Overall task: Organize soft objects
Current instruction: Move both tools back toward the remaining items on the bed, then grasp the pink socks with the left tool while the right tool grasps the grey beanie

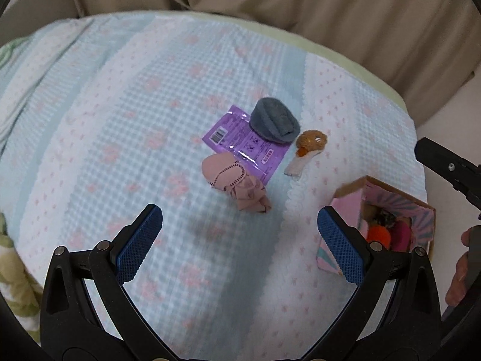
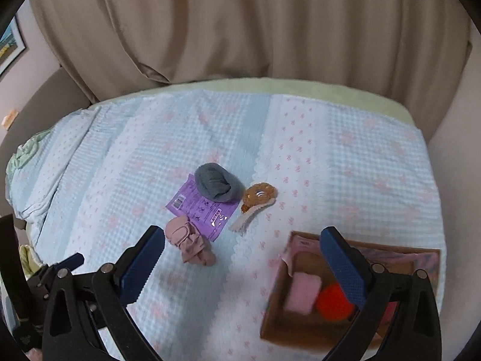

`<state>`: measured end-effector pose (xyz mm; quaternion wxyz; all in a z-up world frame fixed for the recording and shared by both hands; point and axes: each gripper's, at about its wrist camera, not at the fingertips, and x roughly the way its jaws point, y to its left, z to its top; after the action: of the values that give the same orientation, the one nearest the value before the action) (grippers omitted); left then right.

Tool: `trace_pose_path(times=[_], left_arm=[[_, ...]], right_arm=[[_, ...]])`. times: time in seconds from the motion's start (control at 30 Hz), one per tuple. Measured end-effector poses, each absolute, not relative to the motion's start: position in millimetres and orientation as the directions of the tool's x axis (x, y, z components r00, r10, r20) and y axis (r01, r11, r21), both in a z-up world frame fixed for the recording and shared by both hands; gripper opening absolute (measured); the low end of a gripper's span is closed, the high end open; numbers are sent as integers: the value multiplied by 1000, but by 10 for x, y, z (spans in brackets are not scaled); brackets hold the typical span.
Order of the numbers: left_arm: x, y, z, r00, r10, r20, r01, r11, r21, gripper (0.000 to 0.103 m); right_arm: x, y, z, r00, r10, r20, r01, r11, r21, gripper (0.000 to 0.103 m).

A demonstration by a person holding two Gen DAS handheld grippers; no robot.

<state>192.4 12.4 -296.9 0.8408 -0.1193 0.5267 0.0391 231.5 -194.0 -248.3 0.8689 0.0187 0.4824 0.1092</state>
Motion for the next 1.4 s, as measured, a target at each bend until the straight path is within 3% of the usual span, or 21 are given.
trace_pose_path(times=[0.3,0.8,0.87,0.97,1.03,1.1,1.17,1.4], left_arm=[[2503,197,-3639,377,-128,-918,-198,957,-214,103],[2957,220,-4731,255,-196,-947,-251,932,-260,101],[2992,200,-4823,240,-205,-949,-256,929,-266,95],[3043,155,-4934,221,-202,-954,-256,932,-257,77],[3071,145,-5009,202,-190,-961,-269,932,-241,75],[3078,153,-5038,207,-188,-960,-283,928,-243,70],[3071,149,-5044,207,-175,-963,-285,930,-230,62],[3018,201,-5044,210,-144,-967,-289,936,-202,46]], right_arm=[[2937,-1681,-3097,455,201,-868,-167,976,138,103],[3748,-1154,-4062,332,233,-914,-351,930,110,103],[3833,-1088,-4174,307,241,-921,-373,921,117,103],[3938,-972,-4323,281,234,-931,-413,905,103,103],[3989,-912,-4410,270,221,-937,-435,896,86,103],[4035,-863,-4491,261,211,-942,-457,887,72,96],[4072,-818,-4578,236,211,-949,-484,872,73,76],[4024,-782,-4598,253,199,-947,-528,848,37,56]])
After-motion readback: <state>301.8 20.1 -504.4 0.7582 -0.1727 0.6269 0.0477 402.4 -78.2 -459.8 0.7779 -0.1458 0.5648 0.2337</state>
